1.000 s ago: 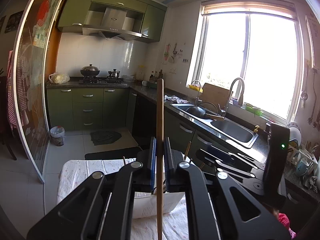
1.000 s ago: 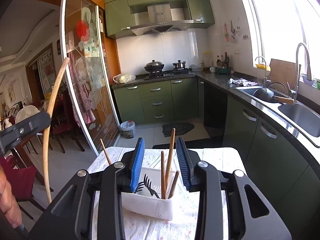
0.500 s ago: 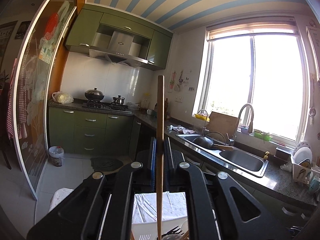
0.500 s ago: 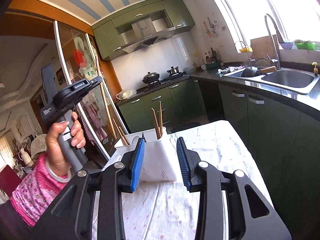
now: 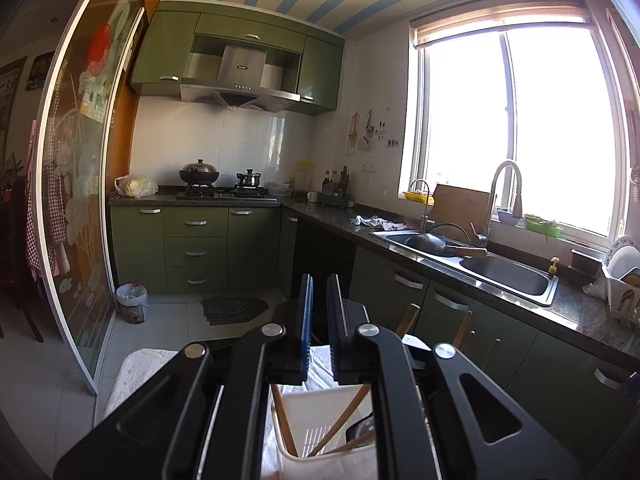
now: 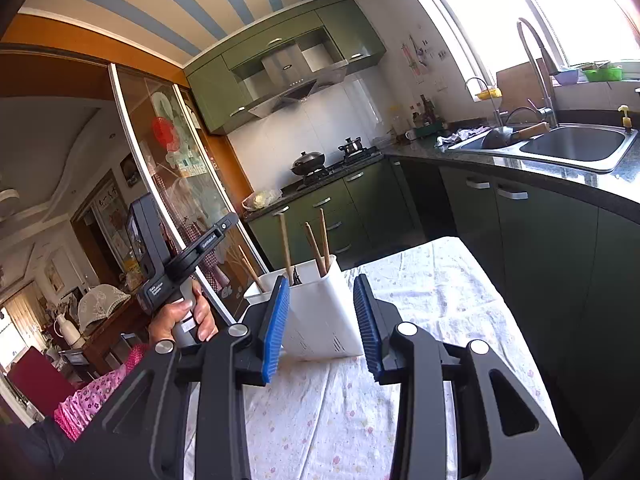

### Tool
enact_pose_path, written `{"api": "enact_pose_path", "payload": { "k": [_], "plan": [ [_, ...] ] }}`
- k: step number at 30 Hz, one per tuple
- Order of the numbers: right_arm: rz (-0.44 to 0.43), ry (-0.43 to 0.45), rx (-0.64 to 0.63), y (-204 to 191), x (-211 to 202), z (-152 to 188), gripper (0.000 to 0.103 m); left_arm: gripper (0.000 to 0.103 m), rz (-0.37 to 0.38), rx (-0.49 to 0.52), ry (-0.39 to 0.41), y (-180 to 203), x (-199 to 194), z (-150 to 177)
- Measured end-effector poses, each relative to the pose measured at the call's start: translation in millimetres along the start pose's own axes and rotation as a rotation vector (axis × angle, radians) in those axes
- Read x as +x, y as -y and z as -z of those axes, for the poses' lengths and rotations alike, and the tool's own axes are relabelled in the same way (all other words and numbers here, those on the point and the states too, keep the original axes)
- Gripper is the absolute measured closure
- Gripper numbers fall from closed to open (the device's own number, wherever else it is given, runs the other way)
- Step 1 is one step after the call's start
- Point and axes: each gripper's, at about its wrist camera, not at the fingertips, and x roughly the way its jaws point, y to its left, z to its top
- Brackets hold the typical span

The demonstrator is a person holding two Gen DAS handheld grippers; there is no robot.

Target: Organize utensils

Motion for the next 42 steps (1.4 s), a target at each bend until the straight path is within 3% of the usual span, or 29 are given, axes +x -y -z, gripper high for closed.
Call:
{"api": "enact_pose_path", "payload": {
  "k": [7, 10, 12, 20, 24, 33, 36, 42],
  "plan": [
    [-0.023, -0.04, 0.0, -1, 10, 3, 0.069, 0.096, 0.02, -0.058, -0.044, -15, -44, 17],
    [-0.029, -0.064, -0.026, -8, 18, 10, 0.058, 0.092, 0.022, -0.085, -0.086, -19, -67, 28],
    [-0.029, -0.066, -0.064, -16, 20, 16, 0.052, 0.07, 0.011, -0.088, -0.106, -18, -86, 38],
    [-0.047, -0.047, -0.238, -46, -4, 44, 0.009, 0.023, -0.027, 0.018, -0.106, 11, -168, 77],
    [-0.006, -0.039, -0.296, -51, -30, 56, 0.005, 0.014, -0.022, 0.009, -0.114, 15, -202, 90],
    [0.075, 0.013, -0.378, -66, -95, 75, 0.005, 0.012, -0.056, 0.013, -0.102, 15, -260, 86],
    [0.102, 0.05, -0.379, -69, -108, 76, 0.005, 0.01, -0.081, 0.048, -0.084, 18, -269, 79],
    [0.069, 0.049, -0.329, -65, -109, 74, 0.005, 0.008, -0.092, 0.084, -0.072, 25, -272, 76]
  ]
}}
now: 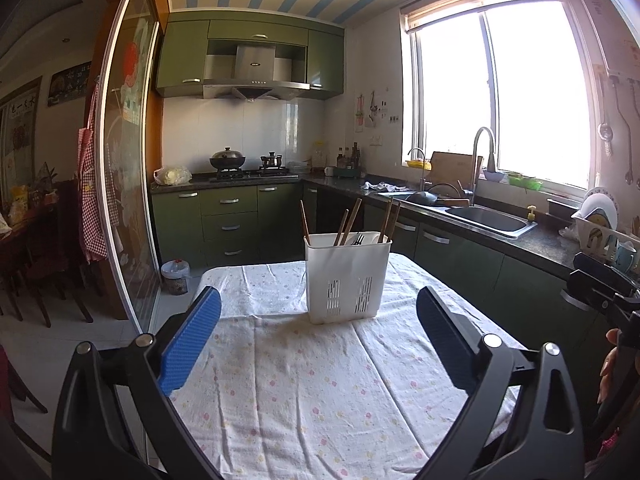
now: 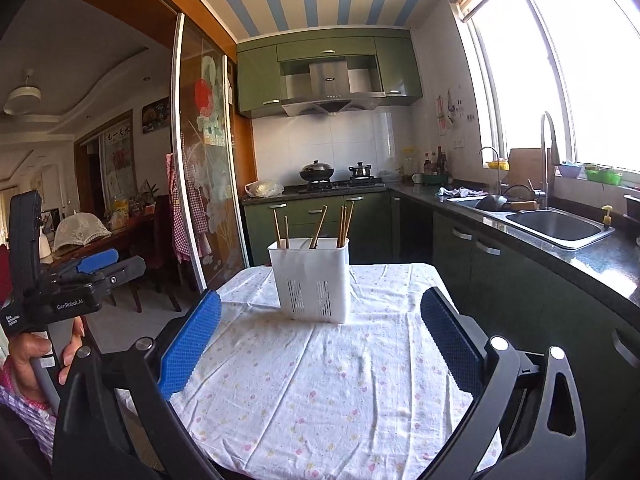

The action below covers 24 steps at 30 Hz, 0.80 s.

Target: Organize utensils

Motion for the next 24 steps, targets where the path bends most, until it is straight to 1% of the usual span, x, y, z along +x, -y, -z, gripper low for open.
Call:
{"api": "enact_pose_path", "payload": {
  "k": [3, 7, 12, 14, 19, 24],
  "plan": [
    [-0.003, -0.009, -0.007, -0.9, 1.3, 0.7, 0.005, 0.007, 0.009, 0.012, -0.006, 3.1, 1.0, -0.2],
    [0.002, -0.01, 0.001, 1.9, 2.3, -0.4, 0.005, 0.007, 0.002, 0.041, -0.025, 6.9, 4.6, -0.2],
    [0.002, -0.014, 0.002, 2.3, 2.8, -2.0, 0.005, 0.007, 0.004, 0.009, -0.044, 2.2, 9.0, -0.4],
    [0.003, -0.016, 0.002, 2.8, 3.6, -2.1, 0.005, 0.007, -0.006, -0.001, -0.043, 0.0, 9.2, -0.7],
    [0.001, -0.025, 0.01, 4.7, 5.3, -0.8, 0.005, 0.007, -0.037, 0.009, -0.039, 0.2, 8.5, -1.0],
    [0.0, -0.028, 0.009, 4.9, 7.0, -1.2, 0.005, 0.007, -0.039, 0.012, -0.04, -0.1, 7.8, -1.1]
  ]
}}
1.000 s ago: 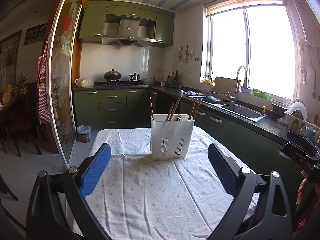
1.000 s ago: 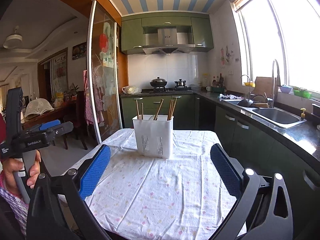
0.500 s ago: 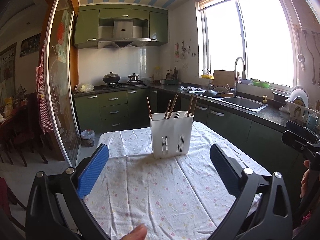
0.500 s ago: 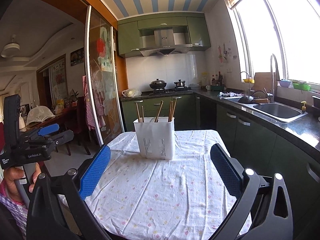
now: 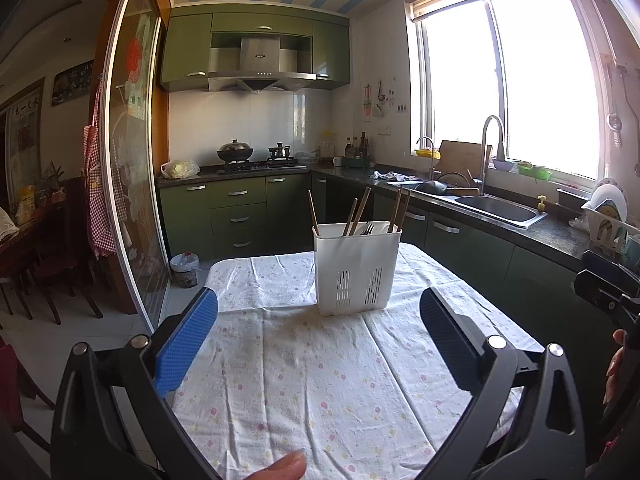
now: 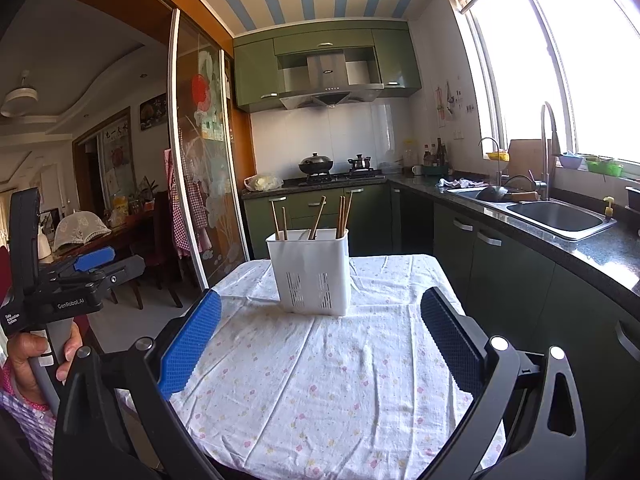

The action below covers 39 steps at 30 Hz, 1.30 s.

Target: Organize utensils

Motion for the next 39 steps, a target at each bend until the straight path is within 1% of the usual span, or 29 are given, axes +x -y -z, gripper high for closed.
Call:
{"api": "enact_pose_path", "payload": {
  "k": [10, 39],
  "plan": [
    [0.0, -0.002, 0.004, 1.2, 1.0, 0.2, 0.005, 0.007, -0.014, 0.006, 0.003, 1.4, -2.3, -1.3],
    [-0.001, -0.001, 0.005, -0.4, 0.8, 0.7, 0.005, 0.007, -0.027, 0.005, 0.008, -2.6, -7.7, -0.7]
  ]
}}
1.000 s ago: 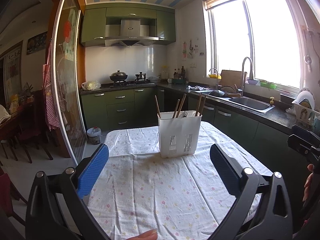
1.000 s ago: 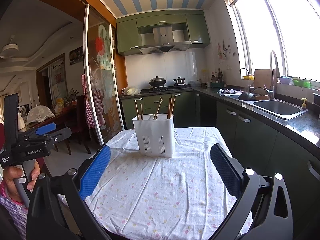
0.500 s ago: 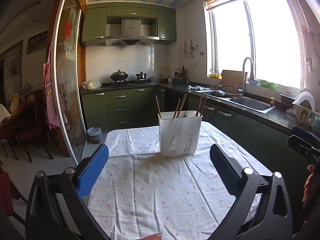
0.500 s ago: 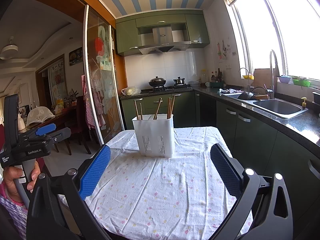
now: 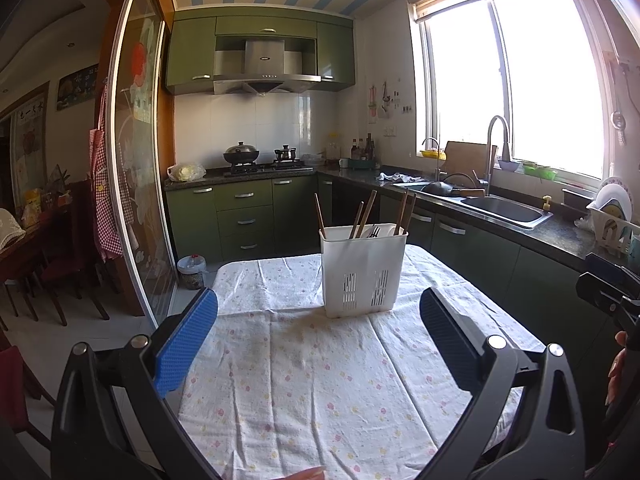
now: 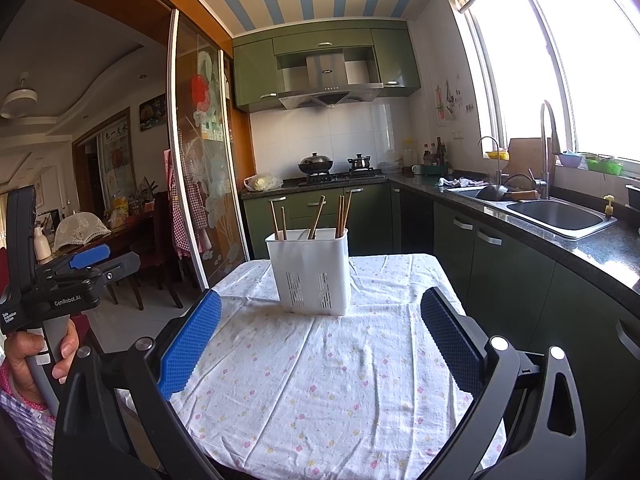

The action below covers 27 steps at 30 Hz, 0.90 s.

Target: Organize utensils

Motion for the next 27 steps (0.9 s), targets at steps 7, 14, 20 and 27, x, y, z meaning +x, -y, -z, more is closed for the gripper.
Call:
{"api": "enact_pose_path", "payload": {
  "k": [7, 14, 20, 27],
  "plan": [
    [0.001, 0.001, 0.001, -0.1, 0.0, -0.2, 0.005, 0.007, 0.003, -0.002, -0.002, -0.5, -0.1, 0.1],
    [0.001, 0.001, 0.0, -0.9, 0.0, 0.0, 0.005, 0.007, -0.002, 0.003, -0.002, -0.5, -1.1, 0.1],
    [0.003, -0.003, 0.001, -2.2, 0.8, -0.6, 0.005, 0.007, -0.002, 0.003, -0.002, -1.1, -0.9, -0.1],
    [0.004, -0.003, 0.004, -1.6, 0.9, -0.3, 0.005, 0.007, -0.004, 0.007, -0.003, -0.7, 0.4, -0.7]
  ]
}}
